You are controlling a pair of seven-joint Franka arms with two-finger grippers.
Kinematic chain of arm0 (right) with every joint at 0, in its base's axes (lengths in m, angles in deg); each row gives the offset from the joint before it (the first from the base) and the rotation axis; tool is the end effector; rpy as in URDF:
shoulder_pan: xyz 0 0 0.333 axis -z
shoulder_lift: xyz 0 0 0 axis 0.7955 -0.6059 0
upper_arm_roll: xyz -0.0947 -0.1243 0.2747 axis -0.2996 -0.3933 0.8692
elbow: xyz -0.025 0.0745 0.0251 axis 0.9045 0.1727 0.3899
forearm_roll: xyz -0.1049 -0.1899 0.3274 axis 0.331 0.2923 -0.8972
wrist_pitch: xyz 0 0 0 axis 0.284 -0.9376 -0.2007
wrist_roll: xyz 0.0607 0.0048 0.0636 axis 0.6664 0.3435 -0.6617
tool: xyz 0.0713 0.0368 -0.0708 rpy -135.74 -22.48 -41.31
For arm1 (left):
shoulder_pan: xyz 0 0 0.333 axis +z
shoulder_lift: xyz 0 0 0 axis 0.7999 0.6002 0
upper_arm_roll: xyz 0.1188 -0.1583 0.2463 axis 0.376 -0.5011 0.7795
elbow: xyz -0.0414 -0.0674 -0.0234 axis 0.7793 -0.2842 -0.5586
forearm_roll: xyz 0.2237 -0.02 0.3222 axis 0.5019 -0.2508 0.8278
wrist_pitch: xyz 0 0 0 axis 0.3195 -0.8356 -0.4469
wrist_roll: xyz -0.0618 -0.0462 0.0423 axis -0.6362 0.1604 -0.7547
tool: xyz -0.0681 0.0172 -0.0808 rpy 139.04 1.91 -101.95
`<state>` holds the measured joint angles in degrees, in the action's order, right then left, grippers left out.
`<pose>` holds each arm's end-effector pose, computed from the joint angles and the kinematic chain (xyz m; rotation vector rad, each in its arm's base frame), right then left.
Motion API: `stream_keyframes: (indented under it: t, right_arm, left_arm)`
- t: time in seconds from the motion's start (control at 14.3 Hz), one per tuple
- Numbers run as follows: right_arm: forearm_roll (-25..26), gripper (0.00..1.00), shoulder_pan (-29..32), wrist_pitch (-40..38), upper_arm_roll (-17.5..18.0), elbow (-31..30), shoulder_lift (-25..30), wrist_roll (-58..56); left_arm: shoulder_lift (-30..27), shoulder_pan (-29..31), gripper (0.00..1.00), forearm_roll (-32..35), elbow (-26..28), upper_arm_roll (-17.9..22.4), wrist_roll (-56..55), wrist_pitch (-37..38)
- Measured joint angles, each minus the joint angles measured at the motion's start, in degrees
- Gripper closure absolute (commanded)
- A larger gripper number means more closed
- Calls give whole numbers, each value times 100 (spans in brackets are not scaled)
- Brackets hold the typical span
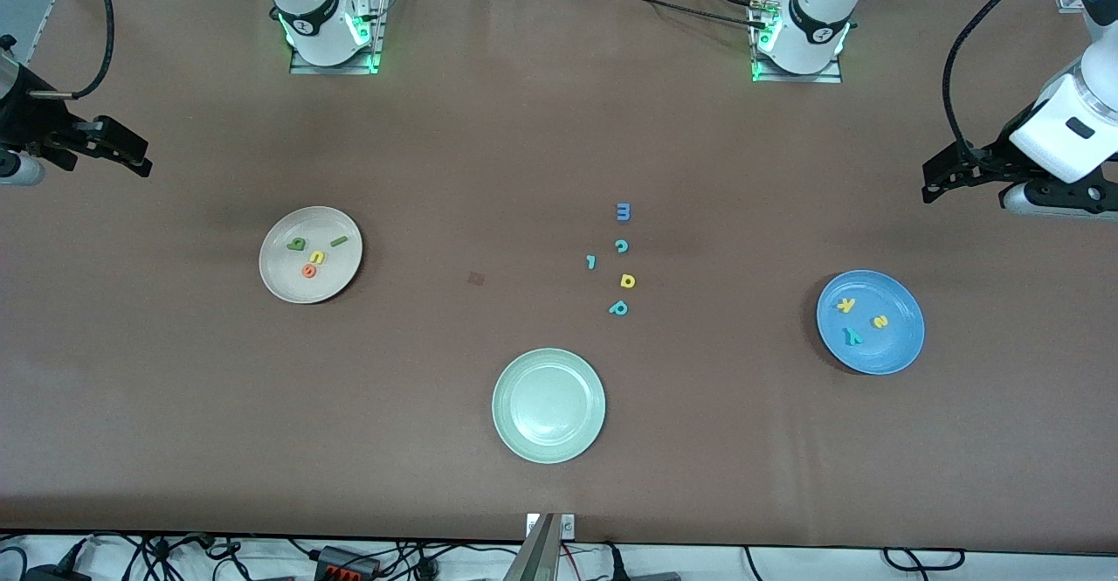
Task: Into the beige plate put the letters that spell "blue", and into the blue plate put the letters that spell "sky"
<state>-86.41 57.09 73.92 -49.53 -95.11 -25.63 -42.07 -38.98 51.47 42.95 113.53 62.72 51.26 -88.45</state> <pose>0.5400 -0.0211 0.5802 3.0916 -0.0879 0.0099 0.5633 -0.0192 0.5798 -3.1340 0.0912 -0.0452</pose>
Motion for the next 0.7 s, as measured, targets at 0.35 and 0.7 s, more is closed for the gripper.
stream_keyframes:
  t: [0.35,0.7]
  right_arm:
    - [0,0,0,-50,2,-5,-5,0]
    - [0,0,0,-95,3,-5,-5,0]
  left_arm:
    - [0,0,0,0,0,0,0,2]
    - [0,0,0,0,0,0,0,2]
